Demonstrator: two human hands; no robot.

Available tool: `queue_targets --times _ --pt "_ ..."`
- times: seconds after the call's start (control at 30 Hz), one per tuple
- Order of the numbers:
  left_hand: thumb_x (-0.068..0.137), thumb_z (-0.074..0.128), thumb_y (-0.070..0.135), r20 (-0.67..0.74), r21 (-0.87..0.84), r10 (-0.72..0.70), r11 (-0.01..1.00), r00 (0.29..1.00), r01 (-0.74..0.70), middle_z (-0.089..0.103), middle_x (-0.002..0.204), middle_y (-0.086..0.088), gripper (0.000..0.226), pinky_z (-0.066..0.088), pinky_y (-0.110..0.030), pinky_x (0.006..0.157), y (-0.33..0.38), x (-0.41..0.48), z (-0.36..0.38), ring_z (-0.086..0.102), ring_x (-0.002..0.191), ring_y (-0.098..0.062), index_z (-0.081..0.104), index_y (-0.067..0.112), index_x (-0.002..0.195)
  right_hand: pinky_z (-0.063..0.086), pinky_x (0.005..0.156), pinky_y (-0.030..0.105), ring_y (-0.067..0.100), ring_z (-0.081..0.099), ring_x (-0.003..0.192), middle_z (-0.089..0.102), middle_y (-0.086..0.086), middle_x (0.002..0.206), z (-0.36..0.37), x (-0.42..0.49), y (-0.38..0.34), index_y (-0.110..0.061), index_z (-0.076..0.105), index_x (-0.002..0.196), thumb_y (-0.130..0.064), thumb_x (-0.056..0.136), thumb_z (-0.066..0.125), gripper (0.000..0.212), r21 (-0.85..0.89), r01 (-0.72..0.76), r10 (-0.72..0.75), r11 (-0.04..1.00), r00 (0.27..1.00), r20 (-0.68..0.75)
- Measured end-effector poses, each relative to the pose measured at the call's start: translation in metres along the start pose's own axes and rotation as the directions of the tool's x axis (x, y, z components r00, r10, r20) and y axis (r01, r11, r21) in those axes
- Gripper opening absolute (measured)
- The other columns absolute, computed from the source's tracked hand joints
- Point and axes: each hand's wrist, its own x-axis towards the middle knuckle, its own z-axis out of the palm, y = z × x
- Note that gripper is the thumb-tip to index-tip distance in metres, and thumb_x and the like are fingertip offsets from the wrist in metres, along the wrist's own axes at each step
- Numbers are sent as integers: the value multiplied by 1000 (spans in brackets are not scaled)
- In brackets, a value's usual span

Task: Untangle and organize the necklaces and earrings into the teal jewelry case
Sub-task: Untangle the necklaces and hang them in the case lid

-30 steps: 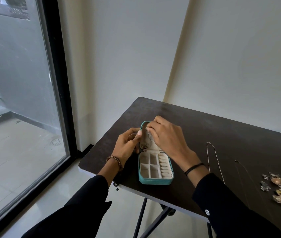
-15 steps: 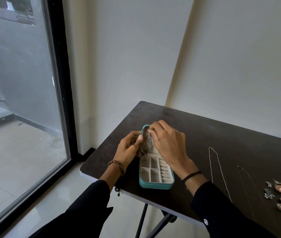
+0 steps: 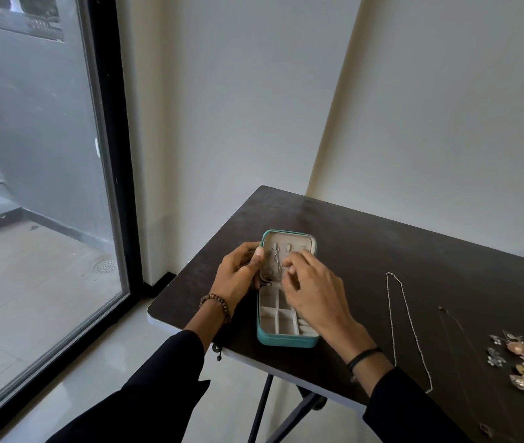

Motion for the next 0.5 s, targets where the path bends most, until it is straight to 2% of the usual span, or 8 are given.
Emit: queue_targets --times 0.07,0.17,0.37,0.5 --pt "102 52 26 -15 10 -4 1000 1000 4 66 81 -9 24 39 -14 45 -3 2 -1 50 51 -7 66 12 114 52 64 31 9 59 80 58 -12 103 -1 -2 1 -25 65 104 -25 96 59 10 106 -15 10 994 999 53" --pt "102 53 30 -45 33 -17 999 999 18 63 70 -5 25 40 -14 46 -8 5 0 49 48 -8 67 12 112 53 68 28 3 55 78 59 -12 103 -2 -5 3 -23 69 105 -23 96 60 12 152 -33 23 988 998 67" --pt "99 58 34 -133 62 -56 996 990 65 69 74 2 25 43 -16 47 -8 6 2 51 47 -7 68 15 111 57 77 28 7 60 98 58 -9 107 -2 -15 1 -21 70 106 -24 96 61 13 177 -36 20 984 996 92" --pt "97 62 29 -177 46 -140 988 974 150 70 76 -1 23 42 -19 41 3 5 4 55 47 -8 68 12 111 49 81 18 5 52 106 61 -10 109 -9 -27 0 -20 71 104 -25 97 62 12 175 -9 -9 985 995 102"
